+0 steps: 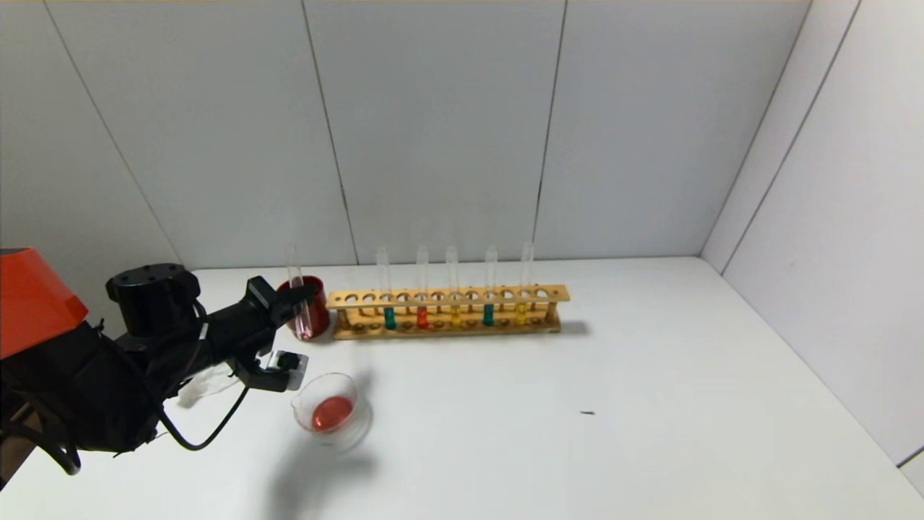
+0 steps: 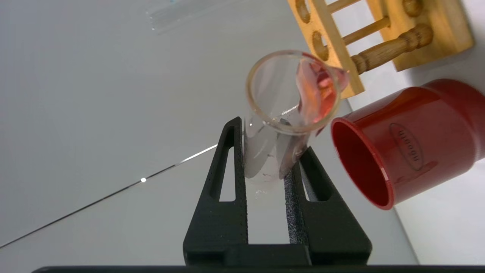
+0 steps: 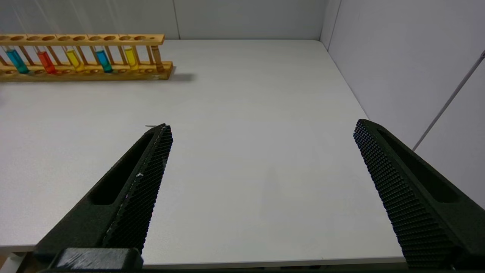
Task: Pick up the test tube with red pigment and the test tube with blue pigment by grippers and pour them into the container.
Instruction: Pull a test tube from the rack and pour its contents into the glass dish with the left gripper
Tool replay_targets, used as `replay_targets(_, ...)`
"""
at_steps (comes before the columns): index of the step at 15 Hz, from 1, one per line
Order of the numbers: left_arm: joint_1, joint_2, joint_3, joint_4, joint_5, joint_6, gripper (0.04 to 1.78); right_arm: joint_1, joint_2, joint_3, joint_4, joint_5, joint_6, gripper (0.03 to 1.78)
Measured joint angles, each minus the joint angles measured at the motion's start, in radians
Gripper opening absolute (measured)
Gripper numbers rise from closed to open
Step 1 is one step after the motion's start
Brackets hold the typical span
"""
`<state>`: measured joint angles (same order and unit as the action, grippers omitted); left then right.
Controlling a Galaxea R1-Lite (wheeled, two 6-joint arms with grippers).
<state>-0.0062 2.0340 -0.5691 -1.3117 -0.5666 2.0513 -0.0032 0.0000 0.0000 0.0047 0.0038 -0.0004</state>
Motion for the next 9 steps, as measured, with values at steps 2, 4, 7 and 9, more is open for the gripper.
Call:
replay_targets(2, 0.000, -0.005, 0.000, 0.000, -0.001, 0.008, 0.32, 0.000, 0.000, 0.000, 0.000, 0.000, 0.000, 1.75)
replay_targets(4, -0.001, -0.011, 0.000, 0.000, -0.003, 0.010, 0.32, 0.000, 0.000, 0.000, 0.000, 0.000, 0.000, 1.75)
replay_targets(7, -0.001, -0.024, 0.002, 0.000, -0.003, 0.046, 0.32, 0.000, 0.000, 0.000, 0.000, 0.000, 0.000, 1.75)
replay_targets(9, -0.003, -0.031, 0.002, -0.001, -0.003, 0.053, 0.32, 0.000, 0.000, 0.000, 0.000, 0.000, 0.000, 1.75)
